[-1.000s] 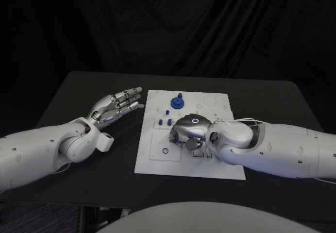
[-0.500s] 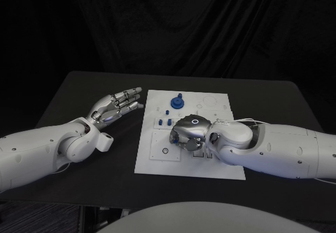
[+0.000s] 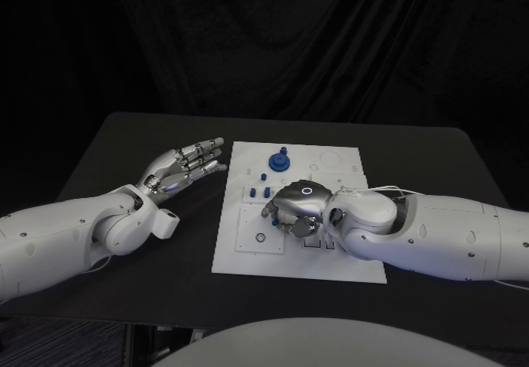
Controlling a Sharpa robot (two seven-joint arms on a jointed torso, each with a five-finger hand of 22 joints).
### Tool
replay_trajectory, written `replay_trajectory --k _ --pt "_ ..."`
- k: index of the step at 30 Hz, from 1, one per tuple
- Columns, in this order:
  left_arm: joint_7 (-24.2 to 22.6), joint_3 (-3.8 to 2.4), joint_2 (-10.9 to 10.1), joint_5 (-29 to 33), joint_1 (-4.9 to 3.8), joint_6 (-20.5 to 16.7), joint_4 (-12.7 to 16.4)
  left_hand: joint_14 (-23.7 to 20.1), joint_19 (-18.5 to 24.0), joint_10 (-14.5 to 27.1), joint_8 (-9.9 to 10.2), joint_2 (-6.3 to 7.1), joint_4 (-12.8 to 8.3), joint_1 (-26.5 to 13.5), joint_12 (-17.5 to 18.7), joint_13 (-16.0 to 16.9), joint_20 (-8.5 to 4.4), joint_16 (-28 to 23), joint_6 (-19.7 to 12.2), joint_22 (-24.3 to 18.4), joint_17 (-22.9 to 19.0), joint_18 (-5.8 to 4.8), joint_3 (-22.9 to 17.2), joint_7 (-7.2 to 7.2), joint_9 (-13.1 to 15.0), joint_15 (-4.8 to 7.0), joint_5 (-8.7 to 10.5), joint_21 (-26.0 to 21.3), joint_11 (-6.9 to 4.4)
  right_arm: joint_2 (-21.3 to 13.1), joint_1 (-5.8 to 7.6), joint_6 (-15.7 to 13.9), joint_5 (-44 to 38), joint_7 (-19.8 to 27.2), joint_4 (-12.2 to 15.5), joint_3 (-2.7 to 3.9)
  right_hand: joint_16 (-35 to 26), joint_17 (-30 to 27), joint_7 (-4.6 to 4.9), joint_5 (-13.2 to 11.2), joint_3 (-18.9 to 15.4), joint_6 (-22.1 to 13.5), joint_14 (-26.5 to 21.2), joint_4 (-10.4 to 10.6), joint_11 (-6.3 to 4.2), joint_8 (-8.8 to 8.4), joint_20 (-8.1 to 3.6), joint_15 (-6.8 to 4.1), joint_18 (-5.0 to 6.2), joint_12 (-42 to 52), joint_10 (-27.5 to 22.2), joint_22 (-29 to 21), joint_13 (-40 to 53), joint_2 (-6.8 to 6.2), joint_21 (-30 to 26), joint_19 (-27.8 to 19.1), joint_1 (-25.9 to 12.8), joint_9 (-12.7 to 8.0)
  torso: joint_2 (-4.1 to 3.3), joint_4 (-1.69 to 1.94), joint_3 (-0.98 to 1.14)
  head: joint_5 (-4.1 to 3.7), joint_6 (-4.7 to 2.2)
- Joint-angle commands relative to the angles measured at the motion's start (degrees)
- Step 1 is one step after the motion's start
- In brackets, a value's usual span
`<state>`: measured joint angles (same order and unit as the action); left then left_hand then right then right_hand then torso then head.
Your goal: Assemble the parts on the task board
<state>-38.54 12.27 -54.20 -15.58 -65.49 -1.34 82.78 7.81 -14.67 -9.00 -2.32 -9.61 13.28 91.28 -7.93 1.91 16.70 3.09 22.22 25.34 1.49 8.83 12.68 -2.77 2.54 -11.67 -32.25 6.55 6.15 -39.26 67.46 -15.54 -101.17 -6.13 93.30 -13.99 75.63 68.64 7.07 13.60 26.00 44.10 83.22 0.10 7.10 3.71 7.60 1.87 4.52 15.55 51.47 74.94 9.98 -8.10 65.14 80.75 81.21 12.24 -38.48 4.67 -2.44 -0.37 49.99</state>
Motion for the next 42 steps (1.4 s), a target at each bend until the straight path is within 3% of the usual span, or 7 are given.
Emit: replay_trajectory --k 1,9,17,23,28,32,42 --pt "-0.5 -0.05 0.15 0.34 0.14 0.73 0.02 -0.15 -0.12 0.06 -0.25 -0.56 0.11 0.09 -0.17 0.08 0.06 0.34 0.03 0.1 0.07 -0.72 -0.37 -0.41 0.04 -0.35 0.19 0.08 0.13 -0.01 -0.19 0.52 -0.37 -1.89 -0.27 -0.16 -0.19 -0.41 -1.06 -0.43 -0.89 -4.46 -0.45 0.3 0.65 -0.25 0.44 0.67 0.76 0.06 -3.16 7.81 0.13 -0.32 -0.77 -0.7 0.33 -1.64 0.0 0.01 -0.02 0.02 0.01" --pt "-0.49 -0.05 0.2 0.34 0.24 0.82 -0.11 -0.17 -0.17 0.13 -0.24 -0.56 0.13 0.07 -0.13 0.07 0.07 0.34 -0.01 0.1 0.06 -0.74 -0.38 -0.45 0.04 -0.4 0.24 0.11 0.15 -0.23 -0.19 -1.06 -0.37 -1.76 -0.17 -0.16 -0.49 -1.33 -1.91 -0.52 -2.89 -9.37 -1.39 0.57 1.07 -0.35 0.97 1.06 1.12 1.73 -7.68 7.43 0.78 -0.06 -2.32 -1.59 1.48 -3.72 0.01 0.01 -0.05 0.18 0.01" --pt "-0.53 -0.05 0.17 0.34 0.38 0.8 -0.15 -0.17 -0.17 0.13 -0.24 -0.56 0.13 0.07 -0.13 0.07 0.07 0.34 -0.01 0.1 0.06 -0.74 -0.38 -0.45 0.04 -0.4 0.24 0.11 0.15 -2.31 0.3 -4.24 -0.37 -1.42 1.62 0.01 -0.74 -2.31 -1.77 -0.49 -5.1 -7.76 -2.35 1.11 1.44 0.23 1.13 1.13 1.43 3.82 -13.56 7.07 1.19 0.09 -3.85 -2.52 2.94 -4.26 0.03 0.06 -0.06 0.28 0.01" --pt "-0.68 -0.05 0.15 0.34 0.44 0.64 -0.12 -0.21 -0.08 0.11 -0.24 -0.55 0.16 0.03 -0.15 0.07 0.07 0.34 0.01 -0.13 0.05 -0.77 -0.37 -0.5 0.04 -0.44 0.28 0.07 0.17 -5.62 3.62 -6.92 -0.37 -0.98 4.63 0.16 -0.47 -2.14 -1.56 -0.56 -5.72 -5.79 -2.29 1.49 1.44 0.68 1.09 1.06 1.36 4.7 -14.6 7.18 1.26 0.06 -3.49 -2.36 3.02 -4.09 0.0 0.03 -0.01 0.28 0.01" --pt "-0.86 -0.05 0.04 0.34 0.46 0.3 -0.01 -0.48 0.38 0.04 -0.29 -0.51 0.24 -0.05 -0.23 0.1 -0.01 0.24 0.22 -0.79 0.0 -0.82 -0.37 -0.6 0.07 -0.29 0.13 -0.15 0.18 -8.98 6.92 -7.12 -0.37 -1.31 7.04 0.17 0.75 -1.03 -1.08 -2.12 -7.76 -1.81 -1.26 4.11 1.22 1.62 1.08 1.02 0.9 7.47 -14.91 7.79 1.31 0.04 -1.18 -1.03 1.68 -3.96 0.08 0.02 -0.02 0.34 0.01" --pt "-0.92 -0.05 -0.05 0.34 0.46 0.1 0.06 -0.58 0.5 0.01 -0.31 -0.5 0.28 -0.09 -0.27 0.1 -0.05 0.22 0.29 -0.91 -0.02 -0.83 -0.37 -0.63 0.08 -0.19 0.08 -0.21 0.18 -12.03 8.91 -6.61 -0.37 -1.88 8.19 0.15 2.88 1.63 -0.61 -5.4 -9.97 2.38 0.52 8.4 0.82 2.97 0.92 0.82 0.15 9.24 -13.32 8.89 0.68 -0.11 2.87 1.06 -0.86 -3.78 0.04 -0.03 -0.03 0.28 0.01" --pt "-1.18 -0.05 0.43 0.34 0.7 0.3 -0.26 -0.65 0.53 0.05 -0.31 -0.5 0.32 -0.12 -0.24 0.1 -0.06 0.19 0.26 -0.92 -0.03 -0.84 -0.37 -0.64 0.08 -0.14 0.06 -0.23 0.18 -15.46 9.5 -3.35 2.49 -2.52 5.38 -0.16 4.47 3.65 0.2 -6.76 -12.54 5.6 1.85 13.73 0.79 3.22 0.9 0.93 -0.42 9.56 -10.63 9.64 -1.0 -0.54 5.84 2.56 -2.48 -3.96 -0.03 0.06 -0.09 -0.01 0.01"
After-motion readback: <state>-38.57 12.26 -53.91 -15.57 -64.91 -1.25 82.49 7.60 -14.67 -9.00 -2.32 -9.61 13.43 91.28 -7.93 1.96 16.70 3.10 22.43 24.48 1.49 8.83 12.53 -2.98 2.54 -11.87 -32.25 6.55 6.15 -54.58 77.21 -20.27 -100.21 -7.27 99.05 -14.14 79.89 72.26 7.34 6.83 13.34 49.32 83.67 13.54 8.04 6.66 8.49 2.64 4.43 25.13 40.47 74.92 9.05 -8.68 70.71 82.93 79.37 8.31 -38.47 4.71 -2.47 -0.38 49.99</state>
